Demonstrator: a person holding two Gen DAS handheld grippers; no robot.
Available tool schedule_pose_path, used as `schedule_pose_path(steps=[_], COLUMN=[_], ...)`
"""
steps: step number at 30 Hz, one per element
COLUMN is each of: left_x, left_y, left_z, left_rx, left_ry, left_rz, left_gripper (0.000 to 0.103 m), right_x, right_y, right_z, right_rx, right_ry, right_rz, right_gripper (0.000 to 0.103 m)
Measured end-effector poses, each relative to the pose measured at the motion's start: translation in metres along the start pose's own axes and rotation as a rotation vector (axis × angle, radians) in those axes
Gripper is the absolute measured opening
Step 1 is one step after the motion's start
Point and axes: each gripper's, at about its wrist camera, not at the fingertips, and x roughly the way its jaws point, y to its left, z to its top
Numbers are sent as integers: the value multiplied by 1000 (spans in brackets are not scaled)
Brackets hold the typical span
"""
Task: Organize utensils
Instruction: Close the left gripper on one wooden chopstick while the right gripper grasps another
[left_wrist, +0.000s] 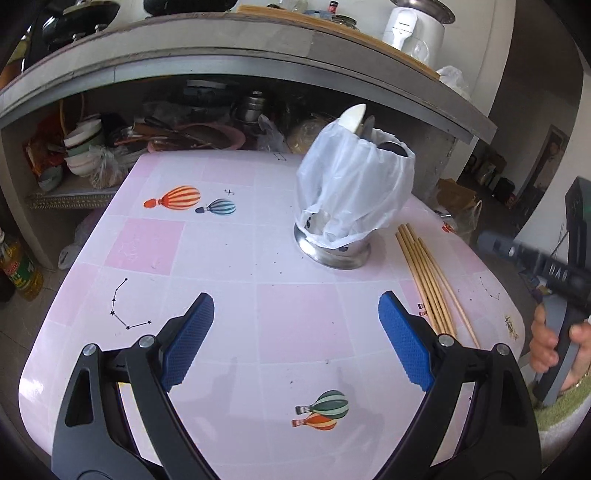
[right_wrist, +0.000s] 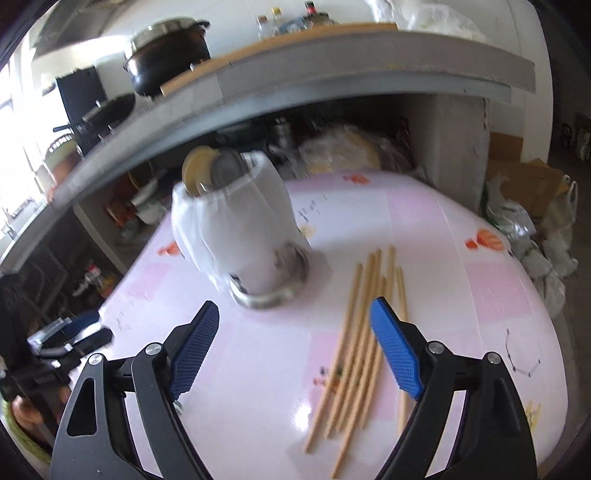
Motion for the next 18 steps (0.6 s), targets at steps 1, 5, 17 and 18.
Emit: schedule_pose_path(steps=[1,5,17,18], left_x=[0,2,23,27], left_y=[-5,-33,-72,-73], left_z=[0,-2,-2,-2], left_rx=[16,111,125,118], left_ry=[-5,5,59,66], left_rz=[9,51,12,-1], left_gripper=[87,87,95,95], right_x=[2,3,-6,-5], right_y=[-3,-12,-40,-43], right_z=[-5,-13,-20,-20], right_rx=[0,-9,-2,1], right_ry=[22,40,-25,-22], right_rz=[-23,-115,-240,-243], right_gripper=[83,91,96,96])
